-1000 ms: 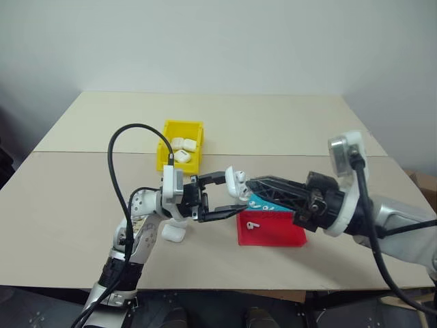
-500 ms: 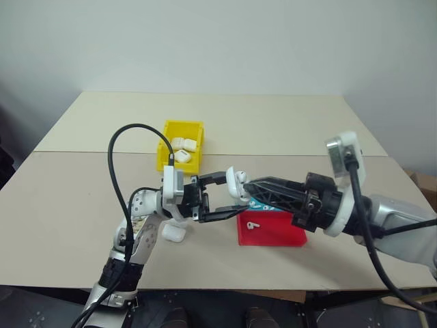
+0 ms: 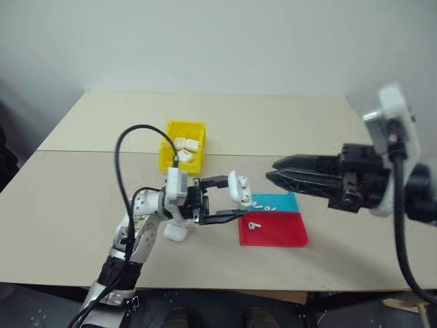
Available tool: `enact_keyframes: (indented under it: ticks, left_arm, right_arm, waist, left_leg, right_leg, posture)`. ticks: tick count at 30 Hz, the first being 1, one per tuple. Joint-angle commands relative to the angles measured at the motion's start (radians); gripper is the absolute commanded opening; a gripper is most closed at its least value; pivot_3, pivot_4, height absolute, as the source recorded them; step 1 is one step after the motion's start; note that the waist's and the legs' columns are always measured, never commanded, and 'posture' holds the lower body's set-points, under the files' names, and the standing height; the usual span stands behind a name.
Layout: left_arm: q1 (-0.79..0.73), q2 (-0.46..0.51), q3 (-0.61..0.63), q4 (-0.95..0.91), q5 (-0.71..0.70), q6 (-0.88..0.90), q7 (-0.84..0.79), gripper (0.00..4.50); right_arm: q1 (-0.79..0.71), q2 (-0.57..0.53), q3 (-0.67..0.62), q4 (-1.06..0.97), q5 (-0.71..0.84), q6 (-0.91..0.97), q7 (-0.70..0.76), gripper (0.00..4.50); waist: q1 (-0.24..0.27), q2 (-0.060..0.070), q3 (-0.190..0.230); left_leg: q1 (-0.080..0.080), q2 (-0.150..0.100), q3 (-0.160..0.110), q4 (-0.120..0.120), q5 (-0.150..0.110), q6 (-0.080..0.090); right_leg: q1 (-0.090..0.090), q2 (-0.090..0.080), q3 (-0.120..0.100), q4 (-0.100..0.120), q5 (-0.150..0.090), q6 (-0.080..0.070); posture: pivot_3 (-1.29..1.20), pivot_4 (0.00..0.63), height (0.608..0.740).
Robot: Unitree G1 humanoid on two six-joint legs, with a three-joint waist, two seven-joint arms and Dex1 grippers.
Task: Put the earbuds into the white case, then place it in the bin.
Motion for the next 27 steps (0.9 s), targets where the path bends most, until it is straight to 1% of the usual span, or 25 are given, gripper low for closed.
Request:
enact_keyframes:
  ticks: [1, 3, 4, 7, 11, 16, 21, 27]
  left_arm:
    - [-0.07, -0.037, -0.029, 0.051, 0.027, -0.029, -0.02, 2.76]
    - [-0.095, -0.056, -0.037, 0.093, 0.044, -0.051, -0.031, 2.76]
    - [-0.105, -0.065, -0.041, 0.108, 0.052, -0.061, -0.033, 2.76]
    - [-0.125, -0.1, -0.058, 0.125, 0.074, -0.078, -0.022, 2.76]
    - [-0.131, -0.118, -0.053, 0.127, 0.08, -0.092, -0.018, 2.76]
    - [-0.143, -0.12, -0.051, 0.136, 0.094, -0.102, -0.01, 2.76]
    - [-0.147, -0.125, -0.061, 0.154, 0.128, -0.115, 0.004, 2.76]
    - [-0.142, -0.13, -0.049, 0.147, 0.122, -0.121, 0.006, 2.76]
  right_arm:
    - [-0.219, 0.074, 0.159, 0.069, -0.176, 0.067, 0.163, 0.88]
    - [-0.34, 0.135, 0.241, 0.115, -0.264, 0.118, 0.237, 0.17]
    - [-0.395, 0.162, 0.277, 0.132, -0.312, 0.14, 0.278, 0.04]
    - [-0.489, 0.221, 0.343, 0.186, -0.431, 0.186, 0.372, 0.04]
    - [-0.54, 0.265, 0.388, 0.227, -0.566, 0.217, 0.473, 0.04]
    - [-0.534, 0.303, 0.464, 0.213, -0.748, 0.227, 0.533, 0.04]
    - [-0.564, 0.35, 0.517, 0.22, -0.881, 0.239, 0.586, 0.04]
    - [-0.51, 0.331, 0.525, 0.187, -0.987, 0.223, 0.65, 0.04]
  waist:
    - [-0.001, 0.0, 0.0]
    - [0.001, 0.0, 0.0]
    - [0.003, 0.0, 0.0]
    - [0.007, 0.0, 0.0]
    - [0.009, 0.0, 0.0]
    - [0.009, 0.0, 0.0]
    - [0.007, 0.0, 0.0]
    - [0.009, 0.0, 0.0]
  left_leg:
    - [0.0, 0.0, 0.001, 0.0, 0.0, 0.0]
    - [-0.001, 0.0, 0.001, 0.0, 0.0, 0.0]
    - [0.0, 0.0, 0.001, 0.0, 0.0, 0.0]
    - [-0.003, 0.0, 0.001, 0.0, 0.0, 0.0]
    - [-0.005, 0.0, 0.001, 0.0, 0.0, 0.001]
    - [-0.004, 0.0, 0.001, 0.0, 0.0, 0.001]
    - [-0.004, 0.0, 0.001, 0.0, 0.0, 0.001]
    - [-0.004, 0.0, 0.001, 0.0, 0.0, 0.001]
  right_leg:
    - [0.0, 0.0, 0.0, 0.0, 0.0, 0.0]
    - [0.0, 0.0, 0.0, -0.001, 0.001, -0.001]
    - [0.0, 0.0, 0.0, -0.001, 0.001, -0.001]
    - [-0.003, 0.0, 0.0, 0.0, 0.0, -0.001]
    - [-0.004, 0.0, 0.0, -0.001, 0.0, 0.0]
    - [-0.004, -0.001, 0.0, 0.0, 0.0, 0.0]
    - [-0.004, 0.0, 0.0, 0.001, 0.0, 0.0]
    - [-0.004, 0.0, 0.0, 0.001, 0.0, 0.0]
  posture:
    - [0.0, 0.15, 0.74]
    - [0.0, 0.15, 0.74]
    - [0.0, 0.15, 0.74]
    - [0.0, 0.15, 0.74]
    - [0.0, 0.15, 0.74]
    - [0.0, 0.15, 0.74]
    - [0.0, 0.15, 0.74]
    - [0.0, 0.15, 0.74]
